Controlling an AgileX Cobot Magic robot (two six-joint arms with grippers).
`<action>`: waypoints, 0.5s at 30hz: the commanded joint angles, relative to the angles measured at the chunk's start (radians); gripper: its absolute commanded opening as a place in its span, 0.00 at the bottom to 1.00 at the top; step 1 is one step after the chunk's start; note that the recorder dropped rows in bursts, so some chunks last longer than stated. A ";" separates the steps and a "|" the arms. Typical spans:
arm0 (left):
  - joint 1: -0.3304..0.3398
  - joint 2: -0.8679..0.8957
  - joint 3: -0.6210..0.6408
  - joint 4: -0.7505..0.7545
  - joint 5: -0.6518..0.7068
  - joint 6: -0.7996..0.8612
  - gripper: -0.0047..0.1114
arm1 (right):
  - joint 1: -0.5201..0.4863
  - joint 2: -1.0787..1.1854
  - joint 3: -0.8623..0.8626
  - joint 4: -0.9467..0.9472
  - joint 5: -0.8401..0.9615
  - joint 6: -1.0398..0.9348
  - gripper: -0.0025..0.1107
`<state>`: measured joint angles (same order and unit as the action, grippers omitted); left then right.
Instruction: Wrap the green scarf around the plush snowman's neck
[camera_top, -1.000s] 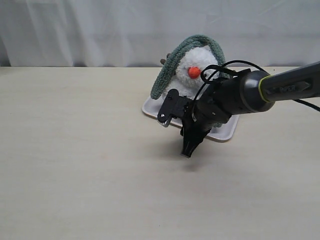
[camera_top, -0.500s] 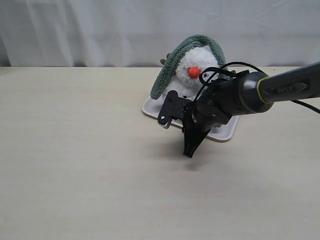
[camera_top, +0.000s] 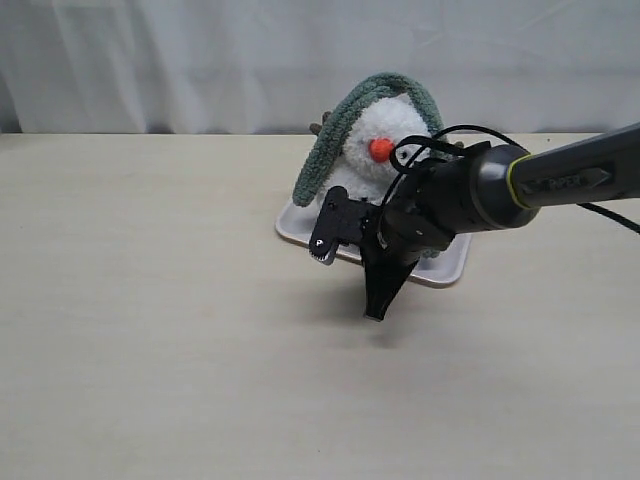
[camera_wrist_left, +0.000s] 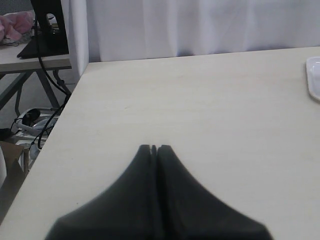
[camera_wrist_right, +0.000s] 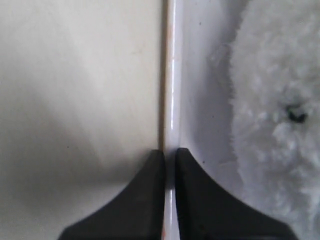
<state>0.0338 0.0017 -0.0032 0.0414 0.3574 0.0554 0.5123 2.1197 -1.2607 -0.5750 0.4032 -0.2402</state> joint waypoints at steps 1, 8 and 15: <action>0.001 -0.002 0.003 -0.002 -0.010 -0.003 0.04 | 0.025 0.012 0.007 0.121 0.064 -0.097 0.06; 0.001 -0.002 0.003 -0.002 -0.012 -0.003 0.04 | 0.073 0.012 0.010 0.152 0.106 -0.101 0.06; 0.001 -0.002 0.003 -0.002 -0.012 -0.003 0.04 | 0.131 0.008 0.012 0.181 0.184 -0.125 0.06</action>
<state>0.0338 0.0017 -0.0032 0.0414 0.3574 0.0554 0.6230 2.1067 -1.2681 -0.4619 0.5168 -0.3568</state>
